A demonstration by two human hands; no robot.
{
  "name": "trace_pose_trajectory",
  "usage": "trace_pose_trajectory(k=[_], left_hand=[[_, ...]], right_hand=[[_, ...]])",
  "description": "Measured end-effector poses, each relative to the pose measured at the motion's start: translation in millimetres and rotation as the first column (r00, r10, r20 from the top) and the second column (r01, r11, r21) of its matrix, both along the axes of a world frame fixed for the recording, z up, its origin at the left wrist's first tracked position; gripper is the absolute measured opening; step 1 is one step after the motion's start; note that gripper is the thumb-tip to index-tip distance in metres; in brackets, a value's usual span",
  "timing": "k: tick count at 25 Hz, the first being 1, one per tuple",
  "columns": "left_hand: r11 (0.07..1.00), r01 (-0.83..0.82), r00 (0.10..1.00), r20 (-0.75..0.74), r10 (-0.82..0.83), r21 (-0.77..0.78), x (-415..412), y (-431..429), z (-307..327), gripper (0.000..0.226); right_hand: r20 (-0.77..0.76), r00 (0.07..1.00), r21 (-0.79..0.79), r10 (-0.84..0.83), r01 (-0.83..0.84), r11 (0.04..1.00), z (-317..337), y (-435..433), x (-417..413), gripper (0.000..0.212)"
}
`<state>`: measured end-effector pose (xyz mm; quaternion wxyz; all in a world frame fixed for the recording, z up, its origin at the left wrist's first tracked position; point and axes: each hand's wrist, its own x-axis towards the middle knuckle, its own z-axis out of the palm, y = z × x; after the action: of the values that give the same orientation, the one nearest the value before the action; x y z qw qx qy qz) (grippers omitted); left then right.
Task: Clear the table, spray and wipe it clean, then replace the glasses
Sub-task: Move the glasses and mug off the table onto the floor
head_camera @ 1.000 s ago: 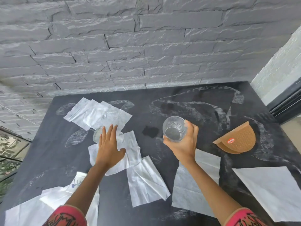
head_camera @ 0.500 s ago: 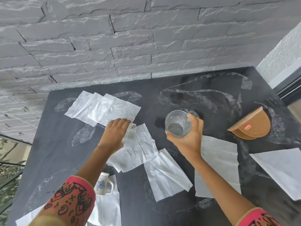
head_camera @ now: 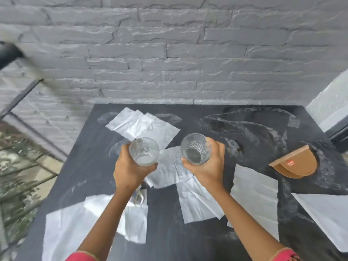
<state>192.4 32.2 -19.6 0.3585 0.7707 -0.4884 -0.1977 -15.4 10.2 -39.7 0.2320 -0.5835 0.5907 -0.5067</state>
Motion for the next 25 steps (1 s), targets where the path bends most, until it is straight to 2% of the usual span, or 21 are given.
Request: trace_pose_trajectory(k=[5, 7, 9, 12, 15, 18, 22, 25], left_hand=[[0.948, -0.314, 0.946, -0.101, 0.308, -0.044, 3.5, 107.3, 22.1, 0.082], [0.877, -0.475, 0.878, -0.104, 0.467, -0.073, 3.9, 164.9, 24.1, 0.083], [0.823, -0.563, 0.826, -0.077, 0.558, -0.076, 4.5, 210.1, 19.5, 0.087], [0.716, -0.697, 0.717, -0.050, 0.695, -0.041, 9.1, 295.3, 5.5, 0.085], [0.617, -0.787, 0.617, -0.034, 0.786, -0.015, 14.0, 375.5, -19.9, 0.088], [0.565, -0.824, 0.565, -0.008, 0.825, 0.041, 9.4, 437.9, -57.8, 0.091], [0.472, -0.857, 0.472, -0.054, 0.880, 0.209, 10.9, 511.9, -145.7, 0.090], [0.426, -0.865, 0.417, -0.089, 0.904, 0.267, 14.6, 544.4, -205.9, 0.088]], right_hand=[[0.030, 0.960, -0.043, 0.280, -0.278, 0.960, 13.2, 50.0, 38.2, 0.086], [0.026, 0.913, -0.042, 0.408, -0.407, 0.913, 16.9, 86.8, 56.0, 0.086], [0.029, 0.869, -0.043, 0.494, -0.493, 0.869, 16.1, 117.7, 69.4, 0.086], [0.017, 0.756, -0.008, 0.654, -0.654, 0.757, 7.6, 183.2, 94.0, 0.085], [0.008, 0.634, 0.065, 0.773, -0.772, 0.632, -13.2, 245.3, 118.1, 0.088], [-0.017, 0.549, 0.154, 0.836, -0.825, 0.545, -46.4, 293.1, 131.9, 0.088], [-0.073, 0.417, 0.343, 0.906, -0.843, 0.415, -125.1, 352.3, 158.0, 0.089], [-0.120, 0.326, 0.443, 0.938, -0.828, 0.345, -180.1, 379.6, 177.4, 0.090]])
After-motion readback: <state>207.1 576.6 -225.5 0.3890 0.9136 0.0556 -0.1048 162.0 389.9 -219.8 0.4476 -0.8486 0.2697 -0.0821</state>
